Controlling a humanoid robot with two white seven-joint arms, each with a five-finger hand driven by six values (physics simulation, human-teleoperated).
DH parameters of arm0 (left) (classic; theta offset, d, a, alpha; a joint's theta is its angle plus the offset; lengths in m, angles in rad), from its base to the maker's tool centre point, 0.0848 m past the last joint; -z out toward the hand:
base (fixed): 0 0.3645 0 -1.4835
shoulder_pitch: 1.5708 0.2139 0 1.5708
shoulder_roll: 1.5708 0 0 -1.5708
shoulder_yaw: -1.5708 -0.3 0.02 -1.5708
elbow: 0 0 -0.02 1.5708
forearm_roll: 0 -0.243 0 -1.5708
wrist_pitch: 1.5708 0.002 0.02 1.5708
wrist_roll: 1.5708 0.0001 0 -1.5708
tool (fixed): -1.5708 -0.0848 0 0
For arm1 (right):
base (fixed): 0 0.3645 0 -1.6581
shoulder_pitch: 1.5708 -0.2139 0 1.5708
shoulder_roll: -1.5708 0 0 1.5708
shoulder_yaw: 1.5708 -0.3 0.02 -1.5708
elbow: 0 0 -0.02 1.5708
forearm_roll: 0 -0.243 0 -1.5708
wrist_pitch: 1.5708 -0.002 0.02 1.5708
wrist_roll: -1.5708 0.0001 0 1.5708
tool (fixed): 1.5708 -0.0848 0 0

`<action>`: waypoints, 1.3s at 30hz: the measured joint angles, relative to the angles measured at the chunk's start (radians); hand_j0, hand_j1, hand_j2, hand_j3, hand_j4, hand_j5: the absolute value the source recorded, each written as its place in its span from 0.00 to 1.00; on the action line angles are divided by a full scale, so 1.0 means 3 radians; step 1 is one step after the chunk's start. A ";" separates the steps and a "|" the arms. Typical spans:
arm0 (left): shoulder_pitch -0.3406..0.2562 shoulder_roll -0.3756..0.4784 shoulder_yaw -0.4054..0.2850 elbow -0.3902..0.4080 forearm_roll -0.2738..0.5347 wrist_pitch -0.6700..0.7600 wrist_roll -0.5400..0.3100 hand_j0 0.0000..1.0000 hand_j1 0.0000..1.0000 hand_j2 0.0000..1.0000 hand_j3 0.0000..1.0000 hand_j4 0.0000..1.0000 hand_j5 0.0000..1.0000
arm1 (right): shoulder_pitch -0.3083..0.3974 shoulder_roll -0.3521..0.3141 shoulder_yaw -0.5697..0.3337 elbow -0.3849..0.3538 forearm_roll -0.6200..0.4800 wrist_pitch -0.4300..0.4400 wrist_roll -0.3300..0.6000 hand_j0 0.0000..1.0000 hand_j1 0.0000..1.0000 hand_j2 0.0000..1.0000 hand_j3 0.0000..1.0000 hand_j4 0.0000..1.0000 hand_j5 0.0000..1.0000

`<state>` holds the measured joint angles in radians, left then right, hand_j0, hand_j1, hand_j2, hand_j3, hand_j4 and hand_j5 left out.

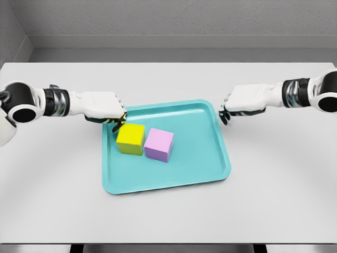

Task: Push two cubes

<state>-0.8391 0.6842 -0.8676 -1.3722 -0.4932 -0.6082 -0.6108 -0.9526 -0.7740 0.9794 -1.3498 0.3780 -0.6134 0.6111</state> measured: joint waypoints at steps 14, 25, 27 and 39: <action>-0.0010 0.0211 -0.0084 -0.0128 0.0026 -0.0016 -0.0001 0.44 0.44 0.44 0.44 0.44 0.44 | 0.0087 -0.0277 -0.0361 0.0413 -0.0722 0.0000 0.0001 1.00 1.00 1.00 1.00 1.00 1.00; -0.0010 0.0118 -0.0133 -0.0161 -0.0009 0.0009 -0.0006 0.44 0.44 0.44 0.44 0.44 0.44 | 0.0128 -0.0320 -0.0418 0.0504 -0.0832 -0.0001 0.0001 1.00 1.00 1.00 1.00 1.00 1.00; -0.0015 0.0112 -0.0134 -0.0154 -0.0001 -0.0003 -0.0004 0.44 0.44 0.44 0.44 0.44 0.44 | 0.0128 -0.0341 -0.0423 0.0505 -0.0834 -0.0001 0.0001 1.00 1.00 1.00 1.00 1.00 1.00; -0.0021 0.0193 0.0694 0.1234 0.0547 -0.0015 -0.0001 1.00 1.00 1.00 1.00 1.00 1.00 | 0.0481 -0.0405 -0.1106 0.0482 -0.0877 -0.0001 0.0001 1.00 1.00 1.00 1.00 1.00 1.00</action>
<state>-0.8452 0.7422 -0.6593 -1.0020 -0.3291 -0.6127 -0.6111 -0.8084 -0.8955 0.6476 -1.2053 0.1148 -0.6138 0.6113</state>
